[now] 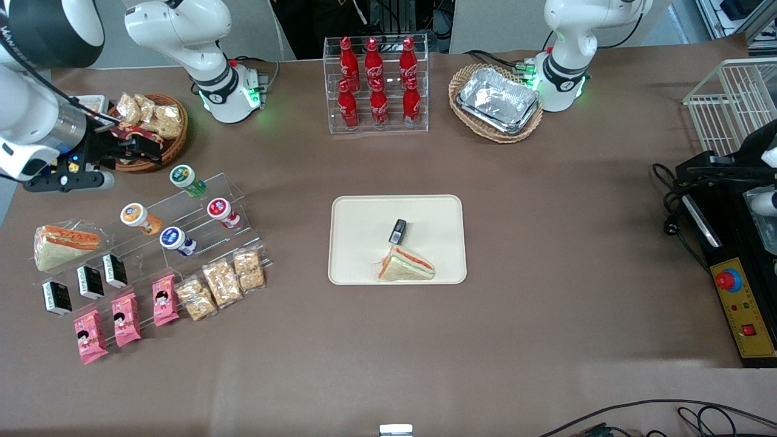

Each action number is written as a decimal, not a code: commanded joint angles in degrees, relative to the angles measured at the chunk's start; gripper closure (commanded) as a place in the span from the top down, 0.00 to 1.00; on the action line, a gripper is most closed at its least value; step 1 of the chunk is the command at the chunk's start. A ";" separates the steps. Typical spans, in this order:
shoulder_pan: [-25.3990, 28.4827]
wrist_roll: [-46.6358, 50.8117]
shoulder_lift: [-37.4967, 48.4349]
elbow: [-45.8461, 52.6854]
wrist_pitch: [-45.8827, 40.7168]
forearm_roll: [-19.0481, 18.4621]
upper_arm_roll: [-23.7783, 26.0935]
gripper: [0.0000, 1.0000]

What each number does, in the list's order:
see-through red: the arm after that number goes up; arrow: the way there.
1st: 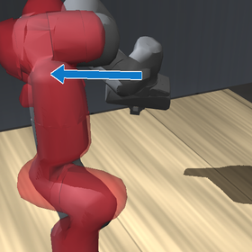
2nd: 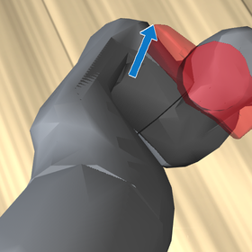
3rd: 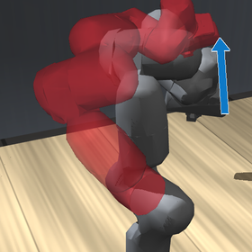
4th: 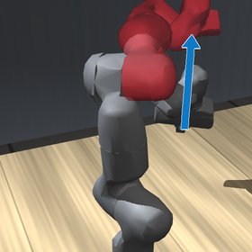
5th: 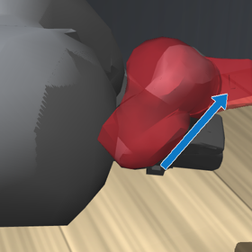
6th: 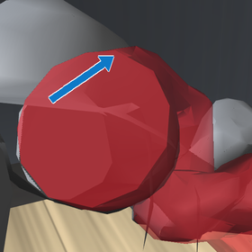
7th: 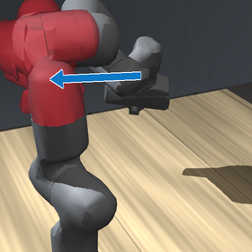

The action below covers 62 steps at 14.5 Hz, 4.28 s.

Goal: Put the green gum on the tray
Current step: 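Move the right gripper over the green gum bottle on the rack, then lower the right gripper and close it on the green gum bottle, then lift the green gum bottle up off the rack, then carry the green gum bottle over to the cream tray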

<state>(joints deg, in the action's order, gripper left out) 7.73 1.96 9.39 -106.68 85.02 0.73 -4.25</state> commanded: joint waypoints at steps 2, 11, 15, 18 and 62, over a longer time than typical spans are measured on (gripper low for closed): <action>-0.35 -1.25 5.11 -9.32 4.71 -1.34 -0.23 1.00; -0.35 -2.04 8.10 -27.86 20.00 -1.78 -3.13 1.00; -0.35 -2.04 7.39 -31.29 24.49 -1.69 -3.22 1.00; -0.35 -2.39 7.39 -34.72 28.26 -1.69 -3.31 1.00; 15.99 30.12 -19.40 9.94 9.43 11.49 9.08 0.46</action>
<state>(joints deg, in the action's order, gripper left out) 20.70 29.35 -7.21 -93.63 87.54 10.79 5.22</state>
